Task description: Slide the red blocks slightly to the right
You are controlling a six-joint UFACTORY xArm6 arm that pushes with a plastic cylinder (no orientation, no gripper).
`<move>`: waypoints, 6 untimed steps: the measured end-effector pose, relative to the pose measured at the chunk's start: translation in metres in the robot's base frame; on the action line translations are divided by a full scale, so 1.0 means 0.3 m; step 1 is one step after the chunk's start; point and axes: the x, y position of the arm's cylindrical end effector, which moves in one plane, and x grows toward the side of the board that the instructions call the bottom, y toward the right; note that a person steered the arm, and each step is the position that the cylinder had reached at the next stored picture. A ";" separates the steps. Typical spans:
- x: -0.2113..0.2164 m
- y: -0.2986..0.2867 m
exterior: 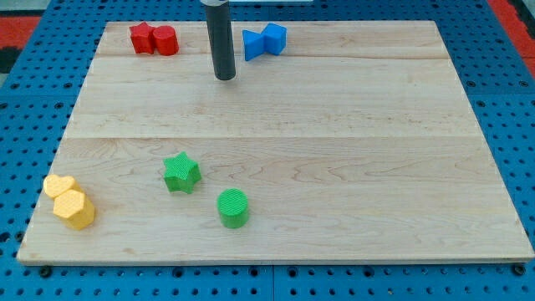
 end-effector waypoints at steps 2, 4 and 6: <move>0.234 0.240; 0.123 -0.219; -0.141 -0.799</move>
